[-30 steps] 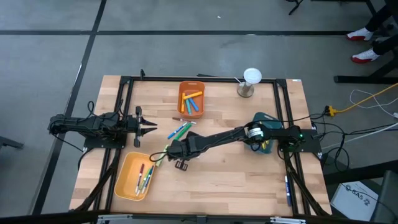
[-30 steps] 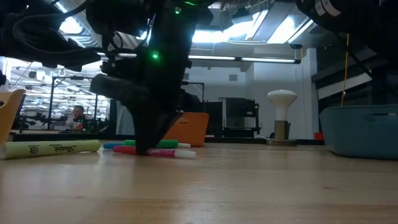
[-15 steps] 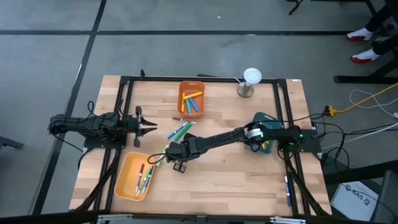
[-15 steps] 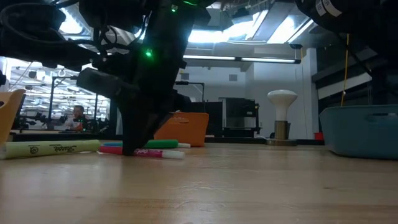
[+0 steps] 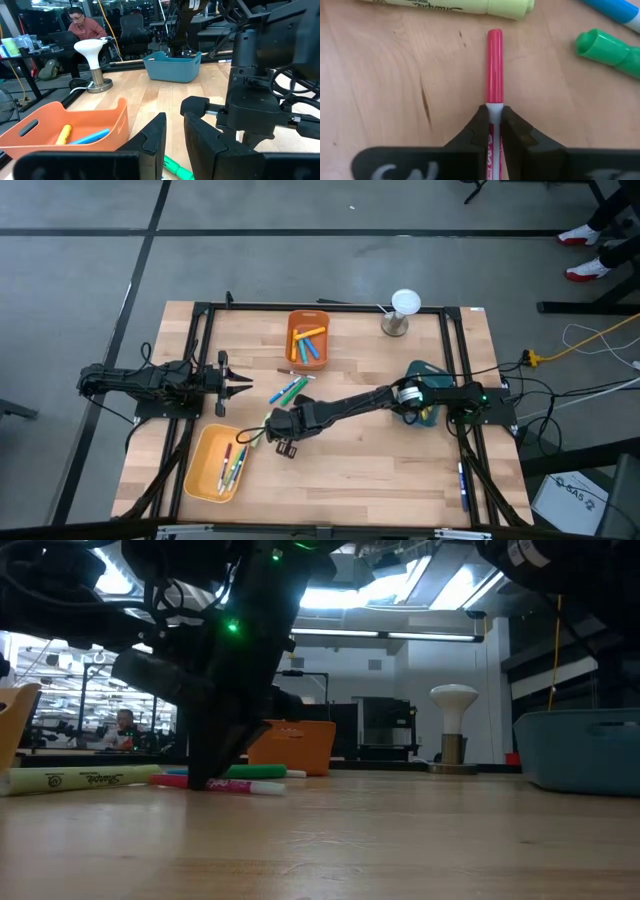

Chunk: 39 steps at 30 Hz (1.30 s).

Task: Pick & Place Markers
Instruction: Put the pink marker pen into the yellow bin

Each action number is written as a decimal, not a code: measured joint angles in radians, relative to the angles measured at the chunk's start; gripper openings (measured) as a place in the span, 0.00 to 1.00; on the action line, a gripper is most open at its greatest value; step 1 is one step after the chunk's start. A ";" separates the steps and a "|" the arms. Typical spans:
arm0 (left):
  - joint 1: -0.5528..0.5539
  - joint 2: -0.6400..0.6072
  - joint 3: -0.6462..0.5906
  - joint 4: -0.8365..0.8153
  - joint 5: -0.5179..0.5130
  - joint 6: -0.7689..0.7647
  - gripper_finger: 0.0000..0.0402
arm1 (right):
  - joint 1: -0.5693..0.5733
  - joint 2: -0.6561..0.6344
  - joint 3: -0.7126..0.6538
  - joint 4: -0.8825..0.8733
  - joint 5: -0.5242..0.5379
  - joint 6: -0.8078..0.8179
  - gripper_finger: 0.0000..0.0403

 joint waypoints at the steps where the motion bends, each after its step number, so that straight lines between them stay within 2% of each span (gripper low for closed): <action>1: 0.000 0.000 0.000 0.000 0.000 0.000 0.16 | -0.001 0.000 0.000 -0.002 -0.008 0.000 0.07; 10: 0.000 0.000 0.000 0.000 0.000 0.000 0.17 | 0.003 0.000 0.000 0.008 0.038 -0.065 0.07; 16: 0.000 0.000 0.000 0.000 0.000 0.000 0.17 | 0.033 0.007 0.015 0.028 0.172 -0.139 0.07; 19: 0.000 0.000 0.000 0.000 0.000 0.000 0.16 | 0.046 0.008 0.020 0.047 0.202 -0.162 0.07; 23: 0.000 0.000 0.000 0.000 0.000 0.000 0.16 | 0.055 0.008 0.021 0.049 0.205 -0.172 0.07; 33: 0.000 0.000 0.000 0.000 0.000 0.000 0.17 | 0.058 0.005 0.022 0.045 0.205 -0.360 0.07; 39: 0.000 0.000 0.000 0.000 0.000 0.000 0.16 | 0.059 -0.016 0.024 0.012 0.179 -0.393 0.07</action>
